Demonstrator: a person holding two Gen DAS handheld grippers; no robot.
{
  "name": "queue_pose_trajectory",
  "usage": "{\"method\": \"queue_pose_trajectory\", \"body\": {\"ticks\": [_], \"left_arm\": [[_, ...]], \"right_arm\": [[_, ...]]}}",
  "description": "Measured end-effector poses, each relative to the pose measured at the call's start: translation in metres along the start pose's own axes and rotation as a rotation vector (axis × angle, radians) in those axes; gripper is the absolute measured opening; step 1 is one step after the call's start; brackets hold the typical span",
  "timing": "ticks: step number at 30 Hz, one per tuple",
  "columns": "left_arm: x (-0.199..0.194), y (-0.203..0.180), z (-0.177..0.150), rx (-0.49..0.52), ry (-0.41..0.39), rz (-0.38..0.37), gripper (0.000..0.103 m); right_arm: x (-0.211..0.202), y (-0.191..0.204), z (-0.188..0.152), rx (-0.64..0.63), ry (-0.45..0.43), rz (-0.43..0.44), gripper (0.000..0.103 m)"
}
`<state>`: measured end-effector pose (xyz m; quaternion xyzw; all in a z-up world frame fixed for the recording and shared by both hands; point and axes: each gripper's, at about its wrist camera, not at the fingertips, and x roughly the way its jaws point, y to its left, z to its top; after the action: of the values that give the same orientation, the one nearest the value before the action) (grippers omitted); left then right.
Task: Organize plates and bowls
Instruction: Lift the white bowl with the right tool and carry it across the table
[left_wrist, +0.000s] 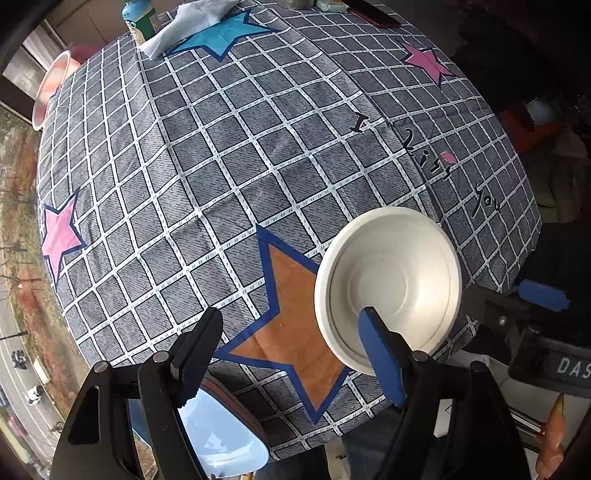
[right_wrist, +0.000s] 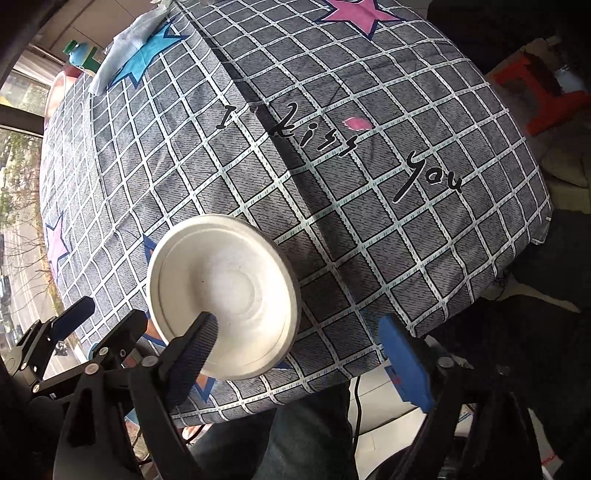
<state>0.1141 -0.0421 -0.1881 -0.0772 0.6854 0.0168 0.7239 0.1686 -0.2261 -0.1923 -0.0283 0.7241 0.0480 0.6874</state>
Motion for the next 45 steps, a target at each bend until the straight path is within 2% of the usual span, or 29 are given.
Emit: {"method": "queue_pose_trajectory", "body": {"ticks": [9,12,26,32,45], "left_arm": [[-0.008,-0.009,-0.008,0.039,-0.001,-0.003,0.079],[-0.01,-0.01,-0.008,0.049,0.0,0.0,0.079],[-0.008,-0.024,-0.018,0.137,0.019,0.026,0.079],[-0.015,-0.013,-0.018,0.101,0.002,0.018,0.079],[-0.017,0.009,-0.023,-0.006,-0.015,-0.021,0.079]], "right_arm": [[-0.02,0.002,-0.029,-0.016,-0.083,-0.027,0.102],[-0.021,0.001,-0.04,-0.014,-0.075,-0.05,0.102],[-0.021,-0.027,-0.058,0.143,-0.057,0.001,0.102],[-0.018,-0.027,-0.058,0.157,-0.031,-0.011,0.102],[-0.013,-0.006,-0.052,0.054,0.009,-0.073,0.102]]}}
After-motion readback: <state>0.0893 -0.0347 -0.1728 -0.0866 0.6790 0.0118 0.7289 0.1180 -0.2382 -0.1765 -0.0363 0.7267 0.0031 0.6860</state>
